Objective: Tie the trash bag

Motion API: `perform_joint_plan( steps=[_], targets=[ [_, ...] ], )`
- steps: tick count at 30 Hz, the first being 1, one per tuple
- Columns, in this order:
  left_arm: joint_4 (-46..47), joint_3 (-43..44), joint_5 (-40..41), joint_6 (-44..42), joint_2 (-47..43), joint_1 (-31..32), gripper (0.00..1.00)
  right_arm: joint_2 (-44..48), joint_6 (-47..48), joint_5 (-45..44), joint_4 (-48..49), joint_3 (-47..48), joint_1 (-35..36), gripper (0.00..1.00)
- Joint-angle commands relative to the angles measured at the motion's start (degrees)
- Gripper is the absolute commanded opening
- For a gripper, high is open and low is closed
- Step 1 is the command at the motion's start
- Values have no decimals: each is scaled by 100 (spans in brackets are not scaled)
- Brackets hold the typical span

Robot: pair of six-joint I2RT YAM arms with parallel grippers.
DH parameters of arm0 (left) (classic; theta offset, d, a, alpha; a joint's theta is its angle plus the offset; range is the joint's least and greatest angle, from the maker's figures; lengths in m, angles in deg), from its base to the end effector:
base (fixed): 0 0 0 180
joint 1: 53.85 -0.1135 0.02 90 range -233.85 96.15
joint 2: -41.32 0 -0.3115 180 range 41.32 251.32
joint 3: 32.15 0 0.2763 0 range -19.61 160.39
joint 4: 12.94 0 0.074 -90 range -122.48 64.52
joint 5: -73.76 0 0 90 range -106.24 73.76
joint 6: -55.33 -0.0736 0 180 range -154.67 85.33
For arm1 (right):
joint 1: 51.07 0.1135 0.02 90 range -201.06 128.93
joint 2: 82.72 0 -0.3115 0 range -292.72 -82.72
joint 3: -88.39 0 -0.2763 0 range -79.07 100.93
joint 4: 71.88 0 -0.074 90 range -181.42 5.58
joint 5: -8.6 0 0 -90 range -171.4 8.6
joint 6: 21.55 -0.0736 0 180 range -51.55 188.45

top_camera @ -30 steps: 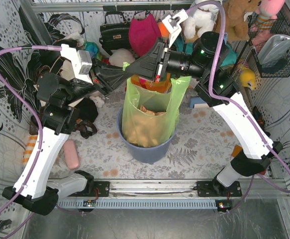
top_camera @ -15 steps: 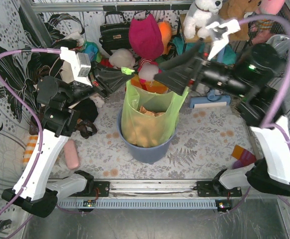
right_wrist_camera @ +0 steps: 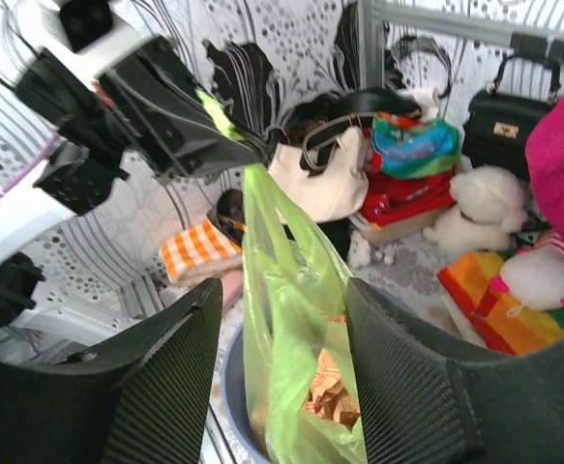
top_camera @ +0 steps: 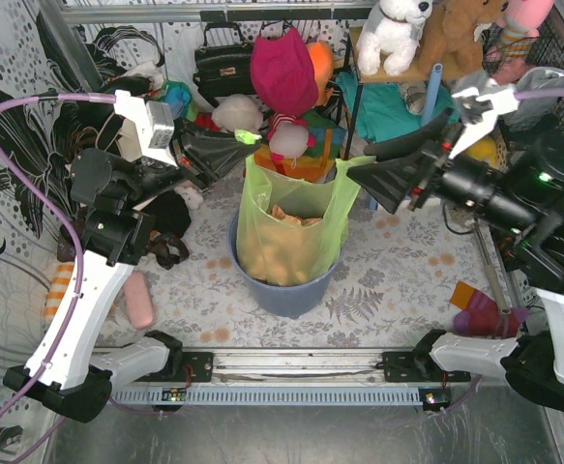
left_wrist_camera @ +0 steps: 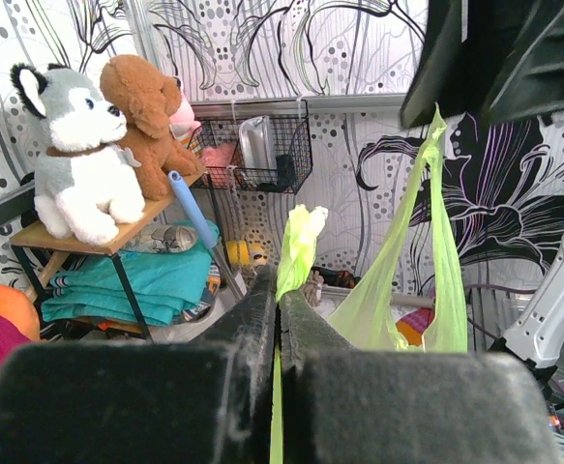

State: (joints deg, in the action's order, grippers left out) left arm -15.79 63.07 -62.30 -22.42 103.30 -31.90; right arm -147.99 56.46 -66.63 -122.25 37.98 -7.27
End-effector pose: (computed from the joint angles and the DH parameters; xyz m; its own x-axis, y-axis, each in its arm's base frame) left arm 0.1774 -0.1286 0.6032 0.2813 -0.2721 -0.9203 0.9160 0.3619 0.1730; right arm 0.0955 0.1176 0.6804 -0.0059 0.2726 -0.9621 -0.8655 0.4805 0.1415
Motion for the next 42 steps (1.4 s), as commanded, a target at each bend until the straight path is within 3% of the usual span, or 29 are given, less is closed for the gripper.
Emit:
perform_joint_plan(
  steps=[1, 5, 7, 10, 11, 16, 26, 33, 36, 40, 42],
  targets=[
    [375, 16, 6, 128, -37, -38, 5, -222, 162, -131, 40, -161, -2, 53],
    [358, 21, 1, 120, -40, -38, 6, -255, 149, -79, 230, -241, -2, 43],
    [359, 28, -14, 128, -31, -38, 6, -274, 127, -100, 303, -269, -2, 30],
    [337, 53, -6, 116, -33, -38, 5, -276, 37, -210, 464, -324, -7, 2],
    [306, 82, 7, 119, -37, -41, 5, -275, -7, -281, 534, -343, -3, 0],
    [181, 312, 63, 229, -89, -34, 4, -346, -202, -472, 1087, -395, -2, 0],
    [-676, 921, 295, 41, -362, -40, 4, -1376, -49, -723, 1064, 956, -2, 0],
    [-949, 768, 501, 62, -729, -34, 4, -1859, 112, -913, 1021, 1414, -2, 0],
    [-1207, 643, 589, 6, -774, -35, 4, -1754, 118, -911, 1066, 1155, -2, 0],
    [-1128, 153, 700, 67, -1005, -33, 6, -1199, 43, -832, 1527, 26, -2, 0],
    [-999, -106, 784, 119, -1146, -38, 15, -968, -9, -792, 1711, -404, -2, 0]
  ],
)
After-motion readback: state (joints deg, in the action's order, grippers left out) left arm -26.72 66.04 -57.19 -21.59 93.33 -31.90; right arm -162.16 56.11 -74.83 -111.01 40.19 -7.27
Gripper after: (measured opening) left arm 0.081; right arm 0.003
